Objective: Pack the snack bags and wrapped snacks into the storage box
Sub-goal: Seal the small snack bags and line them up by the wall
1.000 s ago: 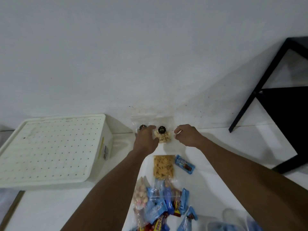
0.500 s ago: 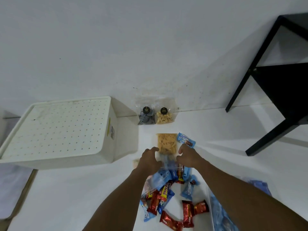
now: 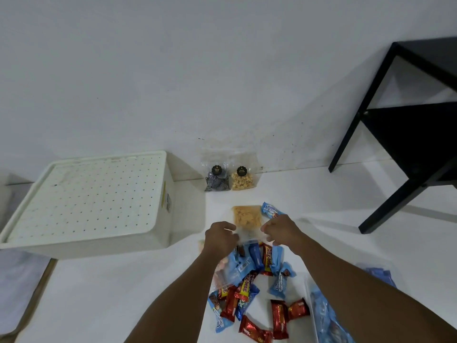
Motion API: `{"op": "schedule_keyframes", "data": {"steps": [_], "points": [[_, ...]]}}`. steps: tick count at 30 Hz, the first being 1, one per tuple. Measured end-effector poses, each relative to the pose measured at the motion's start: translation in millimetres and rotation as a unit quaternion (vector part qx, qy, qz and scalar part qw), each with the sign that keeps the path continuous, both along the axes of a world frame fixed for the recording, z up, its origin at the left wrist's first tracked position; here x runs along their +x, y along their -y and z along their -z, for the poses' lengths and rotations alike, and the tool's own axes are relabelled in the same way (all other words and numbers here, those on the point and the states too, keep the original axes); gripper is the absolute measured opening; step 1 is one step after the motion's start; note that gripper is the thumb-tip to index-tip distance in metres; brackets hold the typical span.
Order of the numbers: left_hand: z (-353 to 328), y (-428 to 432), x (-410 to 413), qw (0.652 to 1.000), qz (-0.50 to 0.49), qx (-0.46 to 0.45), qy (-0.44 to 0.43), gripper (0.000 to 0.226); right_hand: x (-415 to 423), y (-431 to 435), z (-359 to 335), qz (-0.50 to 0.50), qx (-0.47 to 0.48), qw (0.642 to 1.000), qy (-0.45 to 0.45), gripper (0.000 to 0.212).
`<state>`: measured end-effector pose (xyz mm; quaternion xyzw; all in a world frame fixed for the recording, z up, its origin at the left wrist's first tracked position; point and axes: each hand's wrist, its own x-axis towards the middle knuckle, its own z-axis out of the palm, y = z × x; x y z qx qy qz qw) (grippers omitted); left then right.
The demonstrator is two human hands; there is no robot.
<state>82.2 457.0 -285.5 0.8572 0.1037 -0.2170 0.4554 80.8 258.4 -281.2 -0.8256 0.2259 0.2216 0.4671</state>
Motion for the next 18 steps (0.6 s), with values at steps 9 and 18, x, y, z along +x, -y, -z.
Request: {"op": "schedule_keyframes", "data": {"steps": [9, 18], "points": [[-74, 0, 28, 0.978, -0.072, -0.193, -0.027, 0.007, 20, 3, -88, 0.133, 0.204, 0.969, 0.047, 0.01], [-116, -14, 38, 0.983, 0.019, -0.145, 0.112, 0.021, 20, 17, -153, 0.065, 0.298, 0.945, 0.116, 0.024]]}}
